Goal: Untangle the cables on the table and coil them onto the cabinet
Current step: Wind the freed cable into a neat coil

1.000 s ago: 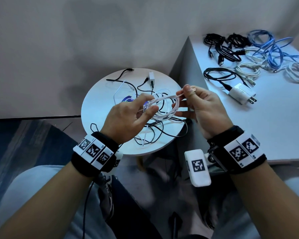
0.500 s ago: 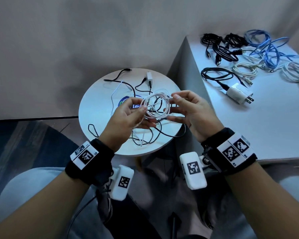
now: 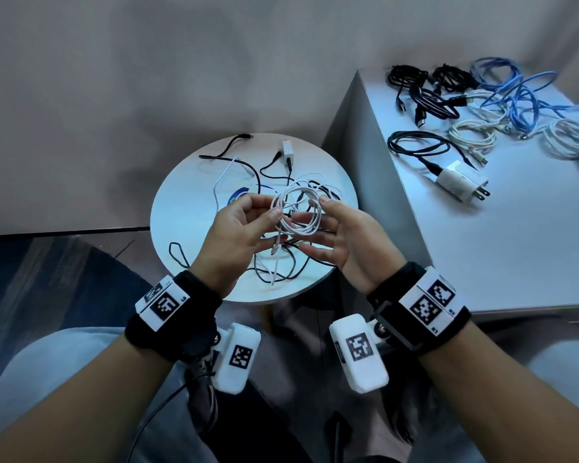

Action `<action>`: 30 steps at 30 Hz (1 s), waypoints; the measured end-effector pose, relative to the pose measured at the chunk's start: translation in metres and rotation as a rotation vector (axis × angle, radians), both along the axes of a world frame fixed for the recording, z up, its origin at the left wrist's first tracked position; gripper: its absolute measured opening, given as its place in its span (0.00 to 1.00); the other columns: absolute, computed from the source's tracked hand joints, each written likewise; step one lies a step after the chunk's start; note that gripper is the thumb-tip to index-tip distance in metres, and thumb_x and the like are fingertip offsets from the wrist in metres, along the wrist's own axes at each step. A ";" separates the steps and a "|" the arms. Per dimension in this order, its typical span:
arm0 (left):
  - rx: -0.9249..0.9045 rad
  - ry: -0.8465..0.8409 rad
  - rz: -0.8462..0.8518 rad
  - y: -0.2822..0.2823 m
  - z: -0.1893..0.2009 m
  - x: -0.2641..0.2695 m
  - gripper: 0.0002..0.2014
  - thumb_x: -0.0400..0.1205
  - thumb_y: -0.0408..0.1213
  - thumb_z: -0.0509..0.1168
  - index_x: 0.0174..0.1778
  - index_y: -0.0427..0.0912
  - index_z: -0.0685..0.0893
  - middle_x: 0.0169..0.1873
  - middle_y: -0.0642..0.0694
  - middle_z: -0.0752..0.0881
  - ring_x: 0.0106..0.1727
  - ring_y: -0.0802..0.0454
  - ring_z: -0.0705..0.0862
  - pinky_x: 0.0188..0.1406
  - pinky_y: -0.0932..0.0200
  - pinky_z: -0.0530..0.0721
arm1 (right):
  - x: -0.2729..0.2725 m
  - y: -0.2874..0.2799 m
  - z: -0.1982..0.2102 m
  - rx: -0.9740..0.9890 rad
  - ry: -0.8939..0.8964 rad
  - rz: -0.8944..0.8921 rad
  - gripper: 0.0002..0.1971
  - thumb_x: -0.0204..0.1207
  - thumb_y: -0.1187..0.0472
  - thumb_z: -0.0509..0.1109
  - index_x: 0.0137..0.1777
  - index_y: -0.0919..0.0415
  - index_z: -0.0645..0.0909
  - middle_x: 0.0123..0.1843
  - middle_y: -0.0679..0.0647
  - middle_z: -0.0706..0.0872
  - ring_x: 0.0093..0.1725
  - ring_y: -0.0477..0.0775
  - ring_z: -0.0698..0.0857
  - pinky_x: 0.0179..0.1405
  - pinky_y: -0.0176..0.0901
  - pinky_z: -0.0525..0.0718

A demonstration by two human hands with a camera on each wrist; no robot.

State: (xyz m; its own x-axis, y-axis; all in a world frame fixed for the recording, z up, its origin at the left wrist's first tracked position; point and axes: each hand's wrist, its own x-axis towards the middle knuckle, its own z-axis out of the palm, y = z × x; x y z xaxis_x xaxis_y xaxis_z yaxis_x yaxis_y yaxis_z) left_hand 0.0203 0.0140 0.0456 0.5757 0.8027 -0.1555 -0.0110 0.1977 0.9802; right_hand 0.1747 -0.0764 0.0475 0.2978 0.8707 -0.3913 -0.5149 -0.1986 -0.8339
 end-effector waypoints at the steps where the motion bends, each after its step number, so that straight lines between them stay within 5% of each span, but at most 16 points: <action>1: -0.008 -0.011 0.005 0.000 0.000 0.000 0.04 0.87 0.31 0.66 0.55 0.38 0.83 0.49 0.38 0.91 0.51 0.46 0.91 0.50 0.52 0.90 | 0.000 -0.001 0.000 0.007 0.007 0.000 0.10 0.85 0.53 0.66 0.59 0.57 0.82 0.66 0.66 0.87 0.56 0.62 0.87 0.55 0.51 0.86; 4: -0.041 -0.042 0.027 0.001 0.001 -0.001 0.04 0.87 0.30 0.65 0.56 0.38 0.82 0.53 0.35 0.91 0.56 0.42 0.91 0.56 0.50 0.89 | -0.001 -0.003 0.000 0.031 0.031 0.013 0.07 0.85 0.56 0.66 0.55 0.59 0.83 0.64 0.66 0.88 0.56 0.64 0.89 0.61 0.54 0.85; 10: -0.256 -0.194 0.049 0.001 0.003 0.001 0.05 0.88 0.28 0.61 0.54 0.37 0.83 0.45 0.42 0.91 0.46 0.49 0.91 0.45 0.57 0.90 | -0.010 -0.002 -0.006 0.014 -0.060 0.038 0.16 0.85 0.58 0.67 0.69 0.64 0.81 0.57 0.57 0.90 0.53 0.59 0.86 0.61 0.50 0.80; 16: 0.089 0.062 0.119 0.006 -0.007 0.000 0.08 0.88 0.38 0.66 0.60 0.45 0.87 0.50 0.48 0.91 0.47 0.55 0.86 0.48 0.57 0.80 | -0.010 -0.003 -0.004 0.055 -0.049 0.042 0.15 0.85 0.60 0.67 0.69 0.65 0.79 0.54 0.62 0.91 0.46 0.64 0.91 0.47 0.48 0.89; 20: 0.070 0.050 0.084 0.007 -0.004 -0.002 0.10 0.90 0.41 0.61 0.58 0.48 0.89 0.49 0.48 0.91 0.47 0.52 0.84 0.46 0.56 0.80 | 0.000 -0.002 0.008 0.109 -0.062 -0.018 0.10 0.85 0.61 0.67 0.63 0.61 0.81 0.52 0.63 0.91 0.41 0.61 0.91 0.43 0.46 0.89; 25: 0.215 0.226 -0.177 0.000 -0.011 -0.001 0.08 0.89 0.36 0.63 0.53 0.41 0.88 0.41 0.47 0.91 0.39 0.53 0.86 0.42 0.53 0.78 | 0.036 -0.006 0.045 0.223 -0.202 -0.102 0.07 0.85 0.63 0.66 0.59 0.60 0.81 0.49 0.59 0.92 0.39 0.58 0.91 0.39 0.44 0.90; 30: 0.694 0.480 -0.571 -0.032 -0.035 0.001 0.05 0.86 0.45 0.66 0.47 0.54 0.86 0.41 0.63 0.87 0.41 0.61 0.85 0.42 0.66 0.79 | 0.109 -0.024 0.090 0.248 -0.327 -0.324 0.05 0.85 0.64 0.66 0.55 0.62 0.82 0.48 0.60 0.92 0.40 0.60 0.90 0.46 0.48 0.89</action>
State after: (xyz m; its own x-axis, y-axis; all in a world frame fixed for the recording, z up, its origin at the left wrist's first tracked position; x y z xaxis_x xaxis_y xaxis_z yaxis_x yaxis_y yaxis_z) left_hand 0.0212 -0.0175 0.0108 0.9005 0.4282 -0.0754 0.3312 -0.5633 0.7569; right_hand 0.2838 -0.1008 0.1374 0.6397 0.7681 -0.0264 -0.2221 0.1518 -0.9631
